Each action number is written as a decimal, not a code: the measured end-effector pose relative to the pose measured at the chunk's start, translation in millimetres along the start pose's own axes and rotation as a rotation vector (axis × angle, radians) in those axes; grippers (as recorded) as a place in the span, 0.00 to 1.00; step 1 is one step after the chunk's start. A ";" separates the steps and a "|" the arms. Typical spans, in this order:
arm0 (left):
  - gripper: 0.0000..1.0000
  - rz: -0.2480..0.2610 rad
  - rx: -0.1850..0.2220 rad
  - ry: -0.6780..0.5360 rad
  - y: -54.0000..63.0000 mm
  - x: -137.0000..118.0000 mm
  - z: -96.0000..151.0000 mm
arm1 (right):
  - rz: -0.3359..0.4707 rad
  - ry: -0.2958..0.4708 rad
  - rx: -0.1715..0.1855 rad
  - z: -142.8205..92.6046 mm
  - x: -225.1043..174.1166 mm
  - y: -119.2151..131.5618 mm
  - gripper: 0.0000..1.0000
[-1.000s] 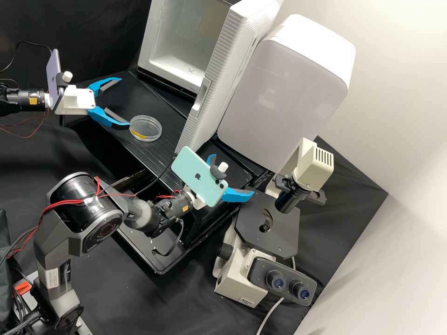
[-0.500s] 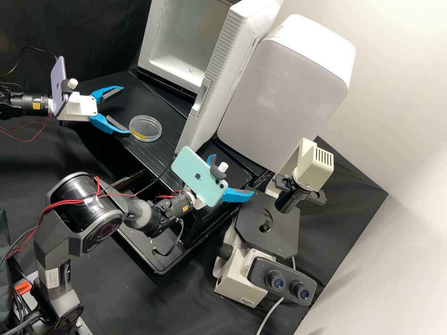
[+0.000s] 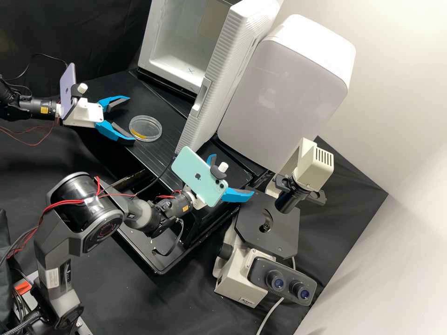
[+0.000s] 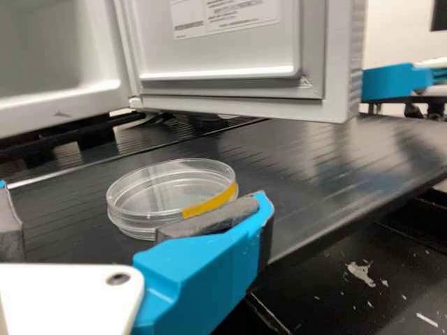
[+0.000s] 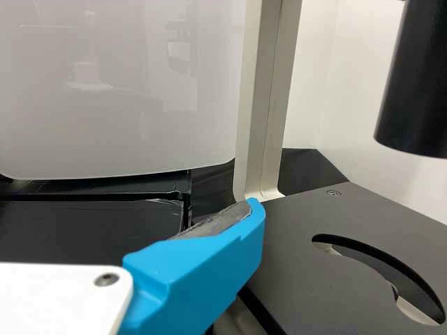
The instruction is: Place the petri dish in the incubator
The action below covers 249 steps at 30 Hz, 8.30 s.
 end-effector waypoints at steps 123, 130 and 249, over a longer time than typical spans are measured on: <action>0.00 -0.026 -0.166 -0.127 -8.1 46.5 3.0 | 0.000 0.000 0.000 0.0 0.0 0.0 1.00; 0.00 -0.025 -0.165 -0.126 -8.0 46.6 2.8 | 0.000 0.000 0.000 0.0 0.0 0.0 1.00; 0.00 0.136 0.069 0.020 39.3 -16.6 -3.1 | 0.000 0.000 0.000 0.0 0.0 0.0 1.00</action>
